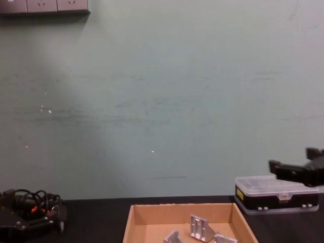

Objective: Use one hand to pick up the angle iron from the table and place it into the box.

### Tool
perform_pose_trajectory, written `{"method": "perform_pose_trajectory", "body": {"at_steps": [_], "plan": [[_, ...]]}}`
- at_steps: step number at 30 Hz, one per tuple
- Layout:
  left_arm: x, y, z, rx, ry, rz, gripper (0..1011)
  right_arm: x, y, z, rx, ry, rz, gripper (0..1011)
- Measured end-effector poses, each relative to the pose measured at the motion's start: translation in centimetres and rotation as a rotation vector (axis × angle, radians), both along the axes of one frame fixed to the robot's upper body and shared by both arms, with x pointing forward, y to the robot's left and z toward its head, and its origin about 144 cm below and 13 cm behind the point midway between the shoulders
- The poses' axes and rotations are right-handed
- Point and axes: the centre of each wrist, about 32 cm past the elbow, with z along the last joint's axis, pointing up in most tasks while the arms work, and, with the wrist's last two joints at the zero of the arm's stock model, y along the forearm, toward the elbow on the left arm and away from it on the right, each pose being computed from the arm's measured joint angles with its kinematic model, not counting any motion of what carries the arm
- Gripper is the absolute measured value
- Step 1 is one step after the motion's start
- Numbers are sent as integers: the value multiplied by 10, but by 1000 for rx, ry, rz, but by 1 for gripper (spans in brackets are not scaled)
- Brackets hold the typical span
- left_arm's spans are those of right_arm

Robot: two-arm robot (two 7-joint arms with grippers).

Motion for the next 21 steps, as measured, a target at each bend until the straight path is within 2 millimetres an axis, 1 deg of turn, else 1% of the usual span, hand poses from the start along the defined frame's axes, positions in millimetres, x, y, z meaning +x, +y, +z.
{"method": "perform_pose_trajectory", "body": {"at_steps": [4,7,14,21], "plan": [[0,0,0,0,0,0,1000,-4,-10,-12,4,25,-47,1000],[0,0,0,0,0,0,1000,-7,-15,-22,4,45,-73,1000],[0,0,0,0,0,0,1000,-10,-19,-42,6,73,-114,1000],[0,0,0,0,0,0,1000,-10,-19,-40,6,70,-112,1000]]}}
